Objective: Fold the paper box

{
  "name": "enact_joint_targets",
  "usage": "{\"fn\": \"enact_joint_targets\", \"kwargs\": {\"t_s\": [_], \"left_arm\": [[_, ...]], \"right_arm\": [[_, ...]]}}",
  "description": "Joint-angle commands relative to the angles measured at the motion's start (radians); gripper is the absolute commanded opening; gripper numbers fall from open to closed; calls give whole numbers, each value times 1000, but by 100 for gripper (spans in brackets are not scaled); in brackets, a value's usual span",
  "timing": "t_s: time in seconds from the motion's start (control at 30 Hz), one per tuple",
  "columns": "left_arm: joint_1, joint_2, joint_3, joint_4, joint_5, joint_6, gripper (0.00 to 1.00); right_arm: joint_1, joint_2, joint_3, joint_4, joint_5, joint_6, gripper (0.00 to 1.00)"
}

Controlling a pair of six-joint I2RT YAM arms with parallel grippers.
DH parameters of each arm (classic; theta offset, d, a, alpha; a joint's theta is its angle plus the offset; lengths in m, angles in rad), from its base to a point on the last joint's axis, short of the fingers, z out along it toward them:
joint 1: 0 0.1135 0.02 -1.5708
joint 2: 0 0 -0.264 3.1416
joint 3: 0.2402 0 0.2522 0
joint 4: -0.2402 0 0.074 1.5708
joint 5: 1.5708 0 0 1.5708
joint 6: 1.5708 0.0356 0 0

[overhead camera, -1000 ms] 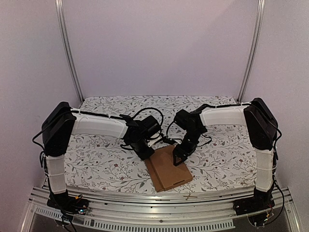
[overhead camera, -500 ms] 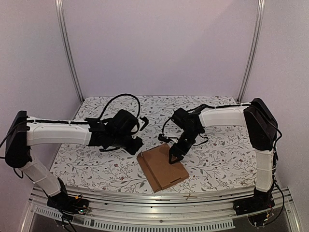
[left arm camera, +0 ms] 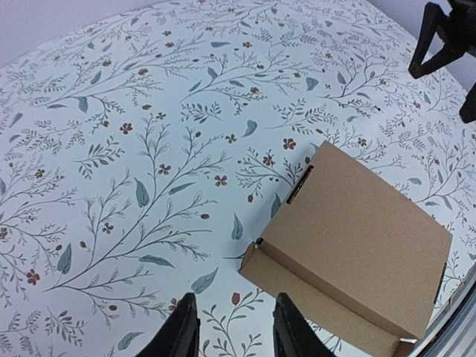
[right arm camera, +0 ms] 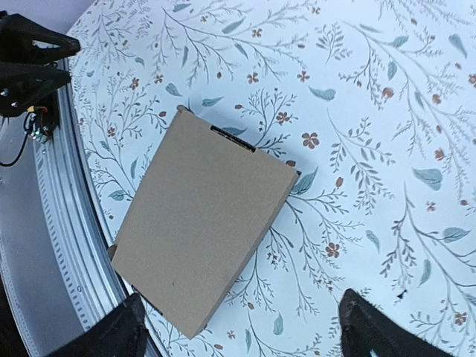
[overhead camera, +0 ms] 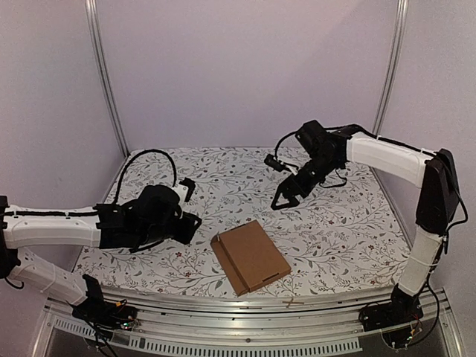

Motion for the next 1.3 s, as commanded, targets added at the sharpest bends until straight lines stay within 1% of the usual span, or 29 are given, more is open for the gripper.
{"fn": "enact_joint_targets", "kwargs": {"t_s": [0.0, 0.03, 0.13, 0.17, 0.2, 0.3, 0.4, 0.5, 0.53, 0.63, 0.8, 0.9, 0.97, 1.03, 1.1, 1.13, 1.17, 1.2, 1.23, 1.27], "left_arm": [[-10, -22, 36, -18, -83, -76, 35], [-11, -19, 51, -40, -107, -93, 35], [-12, -20, 63, -70, -129, -141, 35], [-13, -25, 62, -73, -130, -157, 35], [-13, -31, 60, -79, -130, -174, 35], [-12, -33, 74, -125, -144, -233, 35], [-14, -18, 104, -184, -150, -273, 35], [-19, 18, 144, -232, -154, -271, 35], [-18, 31, 160, -246, -156, -266, 35], [-26, 69, 209, -285, -159, -252, 35], [-56, 93, 246, -318, -190, -250, 35], [-79, 83, 237, -321, -207, -268, 34], [-103, 76, 238, -326, -218, -265, 34], [-141, 69, 240, -317, -224, -230, 34], [-199, 71, 234, -269, -207, -144, 33], [-241, 76, 223, -233, -193, -89, 33], [-288, 83, 208, -190, -202, -40, 33], [-366, 92, 185, -110, -213, 18, 33], [-417, 105, 153, -67, -232, 62, 33], [-458, 123, 134, -33, -249, 98, 34]], "right_arm": [[-70, -128, 178, -64, -187, 105, 98], [-73, -140, 232, -64, -181, 154, 99], [-73, -140, 411, -61, -171, 427, 99], [-73, -137, 454, -55, -160, 502, 99], [-72, -139, 486, -44, -164, 622, 98], [-72, -148, 567, -20, -257, 803, 98], [-75, -146, 569, 37, -388, 905, 99], [-74, -134, 538, 136, -492, 1024, 99], [-74, -127, 531, 156, -510, 1059, 99], [-74, -118, 513, 183, -525, 1083, 99], [-72, -140, 390, 405, -587, 1230, 99], [-76, -160, 353, 457, -607, 1271, 99], [-78, -173, 346, 470, -611, 1261, 99], [-83, -199, 319, 465, -614, 1147, 99], [-119, -224, 255, 429, -626, 978, 99], [-142, -240, 227, 368, -583, 822, 99], [-165, -252, 204, 272, -478, 681, 99], [-181, -259, 182, 211, -363, 578, 99], [-190, -274, 145, 187, -237, 424, 99], [-190, -286, 97, 186, -99, 331, 99]]}}
